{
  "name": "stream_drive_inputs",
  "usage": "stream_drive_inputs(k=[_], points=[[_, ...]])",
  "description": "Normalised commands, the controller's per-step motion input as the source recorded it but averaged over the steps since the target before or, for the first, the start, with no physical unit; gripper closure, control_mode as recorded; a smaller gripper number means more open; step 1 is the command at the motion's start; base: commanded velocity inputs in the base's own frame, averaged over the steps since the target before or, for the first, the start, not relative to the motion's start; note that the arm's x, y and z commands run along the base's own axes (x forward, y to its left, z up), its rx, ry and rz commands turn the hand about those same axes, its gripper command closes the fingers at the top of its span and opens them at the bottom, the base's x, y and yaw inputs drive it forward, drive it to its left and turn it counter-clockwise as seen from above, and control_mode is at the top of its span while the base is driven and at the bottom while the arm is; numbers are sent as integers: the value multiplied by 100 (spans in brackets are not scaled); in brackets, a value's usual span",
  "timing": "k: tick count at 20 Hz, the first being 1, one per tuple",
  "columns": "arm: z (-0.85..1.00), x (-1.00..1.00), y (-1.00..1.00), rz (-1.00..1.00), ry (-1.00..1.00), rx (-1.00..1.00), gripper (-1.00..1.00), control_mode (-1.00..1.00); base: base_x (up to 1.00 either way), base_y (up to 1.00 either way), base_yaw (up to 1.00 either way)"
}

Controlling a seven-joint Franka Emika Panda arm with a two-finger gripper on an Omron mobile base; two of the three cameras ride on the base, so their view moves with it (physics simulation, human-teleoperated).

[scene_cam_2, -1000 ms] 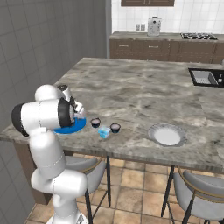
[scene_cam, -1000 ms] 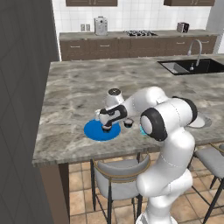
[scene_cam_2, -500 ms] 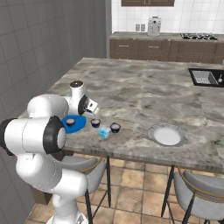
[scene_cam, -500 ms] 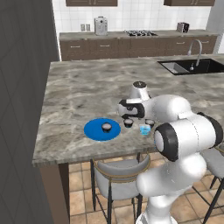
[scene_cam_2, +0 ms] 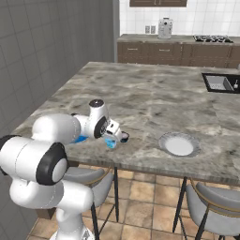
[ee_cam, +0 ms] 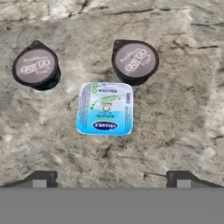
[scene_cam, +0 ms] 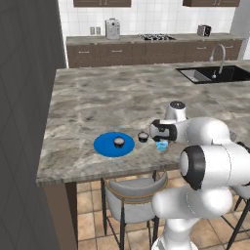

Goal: Place two yogurt containers on each plate.

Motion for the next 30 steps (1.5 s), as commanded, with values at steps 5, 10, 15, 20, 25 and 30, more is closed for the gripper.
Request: stream_drive_inputs(k=[5, 10, 15, 20, 25, 30], points=[[-3, 17, -1, 0, 0, -2, -100, -100, 0, 0, 0], [-2, 45, -7, 0, 0, 0, -100, -100, 0, 0, 0], [-24, 7, -7, 0, 2, 0, -100, -100, 0, 0, 0], [-25, 16, 0, 0, 0, 0, -100, -100, 0, 0, 0], [-25, 21, 0, 0, 0, 0, -100, -100, 0, 0, 0], [-28, 15, 0, 0, -1, 0, -100, -100, 0, 0, 0]])
